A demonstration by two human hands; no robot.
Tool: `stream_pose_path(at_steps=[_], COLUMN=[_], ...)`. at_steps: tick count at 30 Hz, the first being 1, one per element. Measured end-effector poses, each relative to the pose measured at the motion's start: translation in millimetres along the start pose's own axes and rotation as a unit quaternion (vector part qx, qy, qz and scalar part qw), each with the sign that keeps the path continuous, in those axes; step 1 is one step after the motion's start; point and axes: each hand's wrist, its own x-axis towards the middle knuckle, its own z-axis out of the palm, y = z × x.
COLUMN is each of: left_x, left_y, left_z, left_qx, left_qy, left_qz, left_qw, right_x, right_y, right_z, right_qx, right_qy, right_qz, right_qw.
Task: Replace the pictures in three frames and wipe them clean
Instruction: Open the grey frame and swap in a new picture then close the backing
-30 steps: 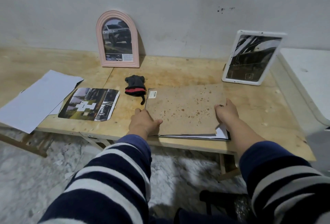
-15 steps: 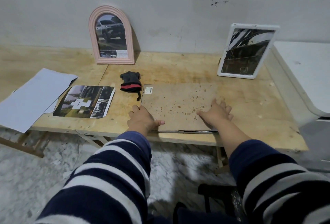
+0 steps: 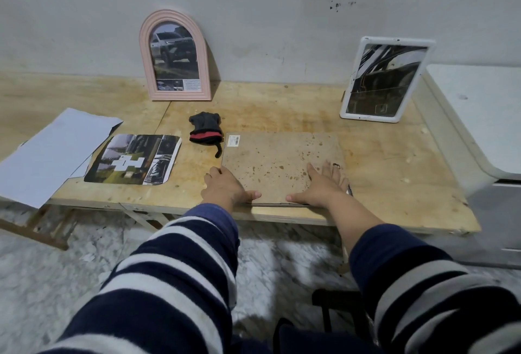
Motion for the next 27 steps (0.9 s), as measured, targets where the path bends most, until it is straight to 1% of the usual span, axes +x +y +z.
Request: stream_pose_path(at_steps=[3,6,8,11,14,20,27], left_x=[-3.0,-6.6,-8.8,-10.8,-10.6,-11.5,-8.6], left_y=[6.2,9.9,13.3,20.5,25.6,31.9,30.9], left_z=[2.4,6.7,11.6,17.1,17.2,15.5,12.9], left_qx=[0.020,0.016,0.015,0.041,0.056,0.057,0.057], left_qy=[-0.009,-0.013,-0.016,-0.032,-0.059,-0.075,-0.069], left_qz=[-0.020,-0.021,-0.008,0.020,0.017,0.002,0.012], left_qw=[1.000,1.000,1.000,0.998,0.997,0.996,0.996], right_x=[0.3,2.3,3.8,5.2,6.5,8.7,8.1], right_y=[-2.9,-3.7,-5.6,-8.1,-7.6,-7.1,-1.0], right_z=[-1.0,-2.4,-2.8,-3.0,-1.5,3.7,6.3], right_qx=[0.008,-0.001,-0.007,-0.005,0.006,0.015,0.010], right_qy=[-0.012,-0.023,-0.023,-0.023,-0.010,0.018,0.015], right_qz=[-0.006,-0.005,-0.003,0.002,0.005,0.007,-0.004], right_qw=[1.000,1.000,1.000,1.000,1.000,1.000,1.000])
